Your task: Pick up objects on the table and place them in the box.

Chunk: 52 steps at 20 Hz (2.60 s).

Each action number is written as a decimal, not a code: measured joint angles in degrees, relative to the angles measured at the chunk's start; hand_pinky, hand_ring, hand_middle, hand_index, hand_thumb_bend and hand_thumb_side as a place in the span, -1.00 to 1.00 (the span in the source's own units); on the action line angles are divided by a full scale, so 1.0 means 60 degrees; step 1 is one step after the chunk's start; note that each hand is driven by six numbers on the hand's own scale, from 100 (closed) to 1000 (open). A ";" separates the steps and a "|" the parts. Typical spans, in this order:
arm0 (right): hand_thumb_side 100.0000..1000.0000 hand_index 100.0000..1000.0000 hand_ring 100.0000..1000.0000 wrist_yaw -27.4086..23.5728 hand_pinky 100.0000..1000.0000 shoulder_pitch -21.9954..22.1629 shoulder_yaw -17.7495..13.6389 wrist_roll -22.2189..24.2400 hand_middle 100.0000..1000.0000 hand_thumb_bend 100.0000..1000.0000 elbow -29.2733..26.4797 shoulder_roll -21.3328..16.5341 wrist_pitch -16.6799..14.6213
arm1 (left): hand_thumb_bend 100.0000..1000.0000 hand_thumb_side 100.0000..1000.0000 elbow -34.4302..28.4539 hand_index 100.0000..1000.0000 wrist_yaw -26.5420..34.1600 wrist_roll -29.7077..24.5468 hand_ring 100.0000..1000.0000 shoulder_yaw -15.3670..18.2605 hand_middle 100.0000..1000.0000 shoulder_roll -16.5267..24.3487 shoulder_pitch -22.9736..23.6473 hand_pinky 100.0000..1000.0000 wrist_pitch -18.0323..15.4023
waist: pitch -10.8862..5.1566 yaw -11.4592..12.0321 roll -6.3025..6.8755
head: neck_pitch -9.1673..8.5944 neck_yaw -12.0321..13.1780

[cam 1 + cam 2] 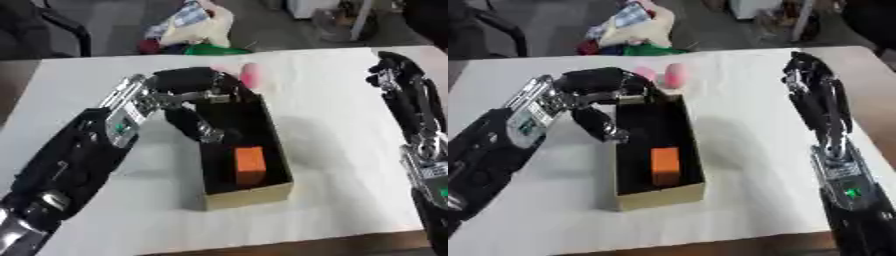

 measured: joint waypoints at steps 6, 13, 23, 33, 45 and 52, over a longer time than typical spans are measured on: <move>0.43 0.66 0.20 0.0321 0.35 -0.0784 0.0236 0.0322 0.16 -1.00 0.0423 -0.0458 0.0046 | -0.69 0.78 -0.1168 0.76 0.1454 -0.0594 0.15 0.0589 0.19 0.0454 0.0595 0.38 0.0642 | -0.0071 0.0243 -0.0107 | 0.0000 -0.0056; 0.28 0.70 0.25 0.1051 0.39 -0.2492 0.0753 0.1308 0.21 -1.00 0.1859 -0.1200 -0.0018 | -0.90 0.86 -0.1905 0.74 0.2721 -0.0659 0.08 0.1242 0.11 0.0634 0.1520 0.34 0.1862 | -0.0195 0.0507 -0.0317 | -0.0010 -0.0079; 0.16 0.89 0.49 0.3934 0.53 -0.4595 0.0618 0.2880 0.53 -1.00 0.4693 -0.0952 -0.0406 | -0.92 0.85 -0.2496 0.78 0.4903 0.0223 0.08 0.1984 0.12 0.0581 0.2553 0.36 0.3480 | -0.0345 0.1029 -0.0605 | -0.0215 -0.0153; 0.15 0.97 0.70 0.7456 0.66 -0.5679 -0.0409 0.4160 0.81 -1.00 0.6417 -0.0008 0.0076 | -0.89 0.84 -0.3132 0.82 0.5647 0.0099 0.10 0.2326 0.13 0.0162 0.2903 0.37 0.4021 | -0.0339 0.1754 -0.0682 | -0.0509 -0.0607; 0.29 0.98 0.66 0.9681 0.66 -0.5981 -0.1099 0.4469 0.82 -0.80 0.7330 0.0748 0.0895 | -0.89 0.87 -0.3408 0.85 0.5826 -0.0474 0.11 0.2429 0.14 -0.0125 0.2964 0.39 0.4090 | -0.0201 0.2124 -0.0668 | -0.0558 -0.0952; 0.33 0.98 0.64 1.0136 0.66 -0.5882 -0.1348 0.4290 0.80 -0.78 0.7629 0.0811 0.1430 | -0.88 0.87 -0.3472 0.85 0.5933 -0.0748 0.12 0.2429 0.14 -0.0281 0.2914 0.39 0.4056 | -0.0078 0.2480 -0.0652 | -0.0687 -0.1267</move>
